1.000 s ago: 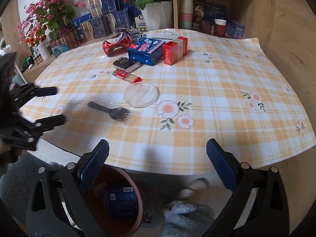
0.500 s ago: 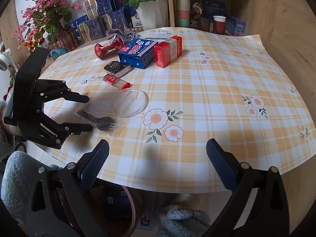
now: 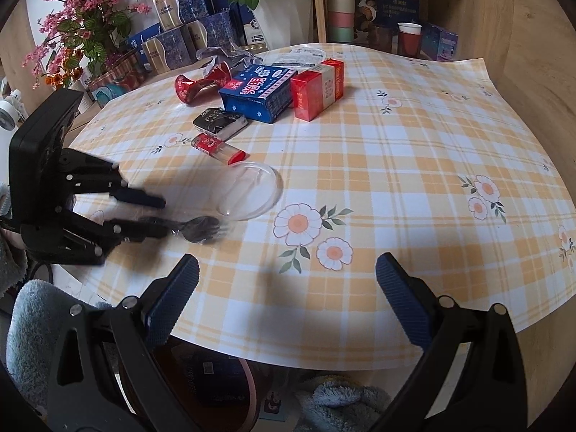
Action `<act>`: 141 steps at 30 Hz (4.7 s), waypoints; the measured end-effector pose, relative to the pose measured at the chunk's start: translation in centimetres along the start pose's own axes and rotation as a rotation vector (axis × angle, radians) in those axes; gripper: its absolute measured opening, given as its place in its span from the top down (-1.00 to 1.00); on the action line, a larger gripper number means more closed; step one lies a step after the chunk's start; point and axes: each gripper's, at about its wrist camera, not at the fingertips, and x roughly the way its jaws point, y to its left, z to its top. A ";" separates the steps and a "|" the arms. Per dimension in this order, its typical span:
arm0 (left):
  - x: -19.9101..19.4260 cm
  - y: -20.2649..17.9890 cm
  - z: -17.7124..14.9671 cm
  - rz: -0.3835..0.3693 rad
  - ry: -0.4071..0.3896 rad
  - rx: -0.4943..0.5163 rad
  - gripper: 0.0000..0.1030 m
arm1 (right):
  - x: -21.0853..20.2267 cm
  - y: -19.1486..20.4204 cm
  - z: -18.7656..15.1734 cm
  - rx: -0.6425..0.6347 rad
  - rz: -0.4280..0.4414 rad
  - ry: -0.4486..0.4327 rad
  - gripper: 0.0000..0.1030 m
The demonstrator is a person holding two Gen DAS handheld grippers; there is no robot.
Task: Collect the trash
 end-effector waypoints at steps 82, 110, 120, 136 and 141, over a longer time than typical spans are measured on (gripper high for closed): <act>-6.1 -8.1 -17.7 0.130 -0.011 -0.658 -0.38 | -2.4 12.0 -12.8 -0.247 0.066 -0.001 -0.30; -16.8 -6.8 -21.5 0.487 -0.361 -0.773 -0.88 | 1.4 13.4 -13.8 -0.315 0.033 0.132 -0.31; -16.5 -6.9 -21.3 0.497 -0.348 -0.763 -0.88 | 1.0 12.9 -13.6 -0.286 0.023 0.116 -0.52; -16.8 -6.3 -21.9 0.505 -0.344 -0.817 -0.88 | 0.3 11.7 -12.9 -0.215 0.026 0.084 -0.89; -16.7 -6.5 -21.8 0.510 -0.340 -0.811 -0.88 | -0.5 11.3 -12.6 -0.190 0.024 0.053 -0.89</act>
